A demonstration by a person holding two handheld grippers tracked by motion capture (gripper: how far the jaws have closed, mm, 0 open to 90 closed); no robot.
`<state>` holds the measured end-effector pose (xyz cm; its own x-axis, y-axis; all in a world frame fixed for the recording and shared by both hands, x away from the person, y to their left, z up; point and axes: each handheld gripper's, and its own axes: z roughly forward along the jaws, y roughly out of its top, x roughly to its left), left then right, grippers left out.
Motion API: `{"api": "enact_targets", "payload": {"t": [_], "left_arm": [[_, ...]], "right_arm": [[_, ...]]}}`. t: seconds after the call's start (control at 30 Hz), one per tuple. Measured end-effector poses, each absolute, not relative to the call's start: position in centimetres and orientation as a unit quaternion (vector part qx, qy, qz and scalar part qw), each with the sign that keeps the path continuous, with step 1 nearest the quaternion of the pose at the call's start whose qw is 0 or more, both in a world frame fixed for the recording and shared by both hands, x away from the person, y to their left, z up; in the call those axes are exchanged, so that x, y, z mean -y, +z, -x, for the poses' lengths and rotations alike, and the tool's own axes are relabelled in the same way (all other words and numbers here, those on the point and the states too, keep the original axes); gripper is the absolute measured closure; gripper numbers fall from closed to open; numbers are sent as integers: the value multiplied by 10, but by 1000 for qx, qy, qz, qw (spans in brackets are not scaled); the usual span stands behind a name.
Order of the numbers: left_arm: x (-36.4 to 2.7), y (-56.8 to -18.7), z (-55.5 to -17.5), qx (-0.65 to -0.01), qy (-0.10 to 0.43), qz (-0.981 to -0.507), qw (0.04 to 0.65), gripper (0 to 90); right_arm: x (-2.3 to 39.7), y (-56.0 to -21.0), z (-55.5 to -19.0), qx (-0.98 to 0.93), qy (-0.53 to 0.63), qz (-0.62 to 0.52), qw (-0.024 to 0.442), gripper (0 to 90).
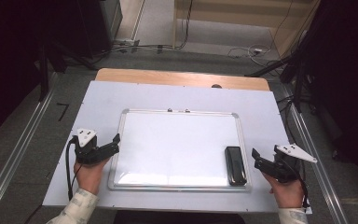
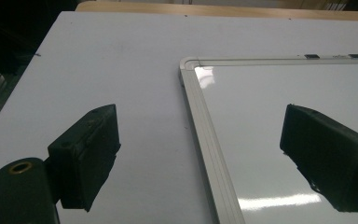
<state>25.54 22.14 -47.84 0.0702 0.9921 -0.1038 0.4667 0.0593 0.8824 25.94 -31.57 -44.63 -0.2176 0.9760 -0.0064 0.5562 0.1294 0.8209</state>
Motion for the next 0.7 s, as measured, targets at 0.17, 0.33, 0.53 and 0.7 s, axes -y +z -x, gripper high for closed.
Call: {"api": "enact_targets", "payload": {"t": [0.17,0.33,0.53,0.7], "left_arm": [[-221,-478,-255,-601,321,-607,409,123],[-221,-478,-256,-601,320,-608,409,123],[-221,-478,-256,-601,321,-608,408,123],[-221,-478,-255,-601,320,-608,409,124]], "right_arm": [[322,-447,-259,-688,357,-558,295,159],[331,-448,-260,-684,354,-563,299,159],[338,-448,-260,-679,352,-569,302,160],[342,-449,-261,-676,349,-573,304,160]]}}
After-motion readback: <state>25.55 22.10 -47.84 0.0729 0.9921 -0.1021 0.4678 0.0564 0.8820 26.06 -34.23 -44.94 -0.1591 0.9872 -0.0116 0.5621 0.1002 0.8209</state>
